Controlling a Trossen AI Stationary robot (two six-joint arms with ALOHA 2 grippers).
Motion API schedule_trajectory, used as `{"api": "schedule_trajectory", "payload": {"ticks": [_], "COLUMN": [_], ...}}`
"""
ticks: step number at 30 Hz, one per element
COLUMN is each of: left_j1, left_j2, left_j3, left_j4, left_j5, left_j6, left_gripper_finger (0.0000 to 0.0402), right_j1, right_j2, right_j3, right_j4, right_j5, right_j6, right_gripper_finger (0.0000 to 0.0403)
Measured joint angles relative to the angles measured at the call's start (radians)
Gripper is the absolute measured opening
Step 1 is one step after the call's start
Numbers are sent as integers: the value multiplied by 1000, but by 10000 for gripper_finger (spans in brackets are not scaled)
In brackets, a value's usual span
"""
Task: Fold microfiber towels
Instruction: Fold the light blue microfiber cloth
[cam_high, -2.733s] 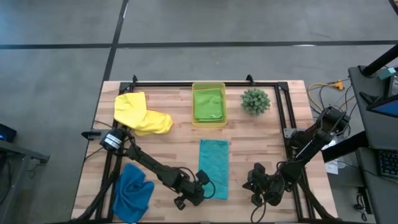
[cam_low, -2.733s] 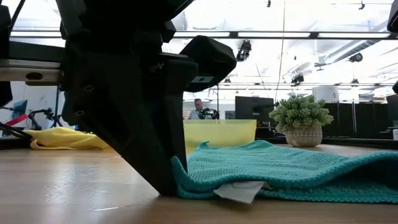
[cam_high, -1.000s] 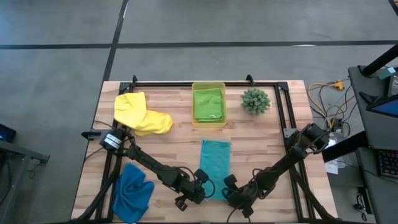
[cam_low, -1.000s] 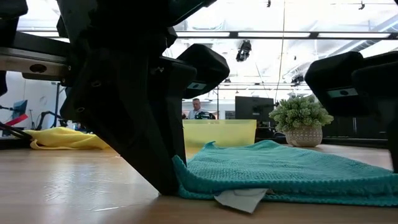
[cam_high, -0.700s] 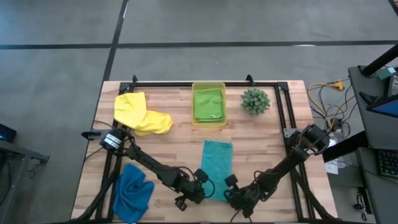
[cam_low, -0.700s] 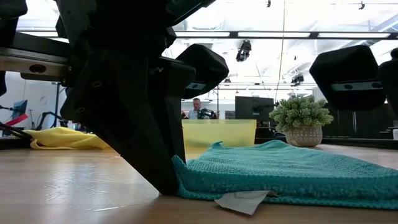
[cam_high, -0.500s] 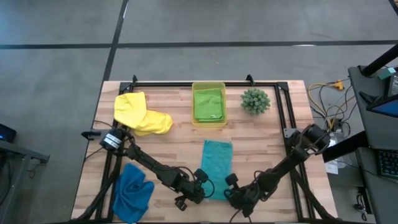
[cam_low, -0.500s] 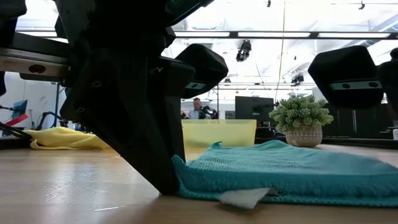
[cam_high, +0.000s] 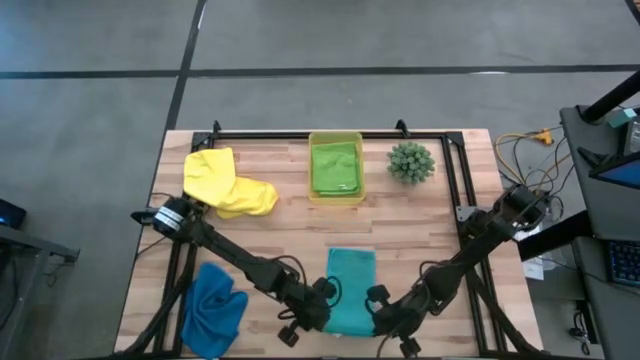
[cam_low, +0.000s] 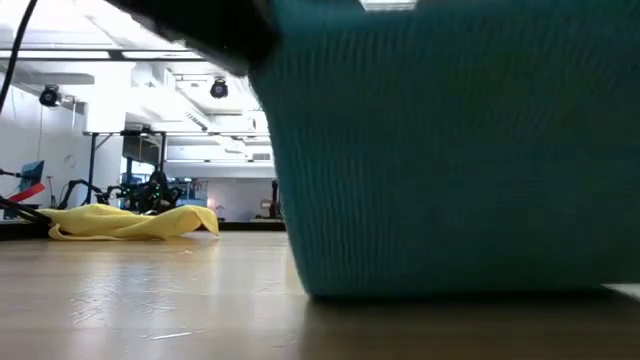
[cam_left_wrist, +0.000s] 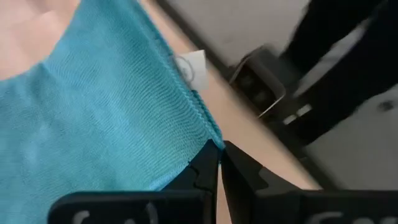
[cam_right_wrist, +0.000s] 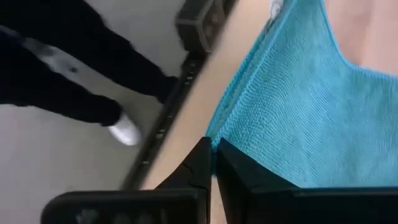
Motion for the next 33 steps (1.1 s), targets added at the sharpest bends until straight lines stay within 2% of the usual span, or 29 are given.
{"api": "schedule_trajectory", "payload": {"ticks": [3, 6, 9, 17, 22, 28, 33], "left_j1": [2, 2, 8, 37, 52, 81, 125], "left_j2": [0, 0, 0, 0, 0, -15, -68], "left_j3": [-10, -32, -45, -56, -57, -60, -138], "left_j4": [62, 106, 106, 100, 72, 41, 55], "left_j5": [52, 24, -18, -34, -64, -64, -87], "left_j6": [-66, -72, -73, -70, -62, 10, 13], "left_gripper_finger": [0, 0, 0, 0, 0, 0, 0], "right_j1": [-1, 0, -2, -6, -38, -76, -119], "right_j2": [-1, -2, -4, -37, -69, -115, -148], "right_j3": [-11, -30, -59, -114, -167, -206, -236], "right_j4": [29, 36, 46, 43, 45, 45, 41], "right_j5": [-40, -42, -28, 90, 99, 117, 126], "right_j6": [41, 80, 117, 173, 231, 228, 220], "right_gripper_finger": [12, 12, 12, 12, 12, 12, 12]}}
